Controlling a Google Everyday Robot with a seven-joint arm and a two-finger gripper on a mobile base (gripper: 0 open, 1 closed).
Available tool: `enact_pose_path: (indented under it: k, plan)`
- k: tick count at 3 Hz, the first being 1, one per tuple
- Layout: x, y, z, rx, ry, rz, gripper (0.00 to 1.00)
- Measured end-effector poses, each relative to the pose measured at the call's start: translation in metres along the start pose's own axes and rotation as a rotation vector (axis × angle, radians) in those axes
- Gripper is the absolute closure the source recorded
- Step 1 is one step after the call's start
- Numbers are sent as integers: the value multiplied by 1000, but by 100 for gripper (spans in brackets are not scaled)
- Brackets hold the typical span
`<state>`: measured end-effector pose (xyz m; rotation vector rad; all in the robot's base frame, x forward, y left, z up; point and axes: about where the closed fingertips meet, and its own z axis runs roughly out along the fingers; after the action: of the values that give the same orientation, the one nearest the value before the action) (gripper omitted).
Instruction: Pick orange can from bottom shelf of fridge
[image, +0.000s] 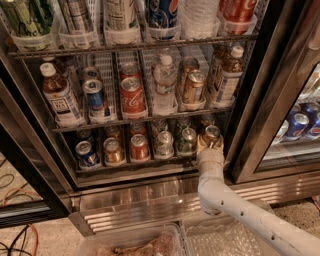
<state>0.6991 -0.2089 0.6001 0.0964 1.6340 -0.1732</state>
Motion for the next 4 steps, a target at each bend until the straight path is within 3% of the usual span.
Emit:
enact_pose_path:
  k: [3, 4]
  plan:
    - [-70, -14, -17, -72, -135, -32, 100]
    - [-88, -17, -42, -128, -164, -8, 100]
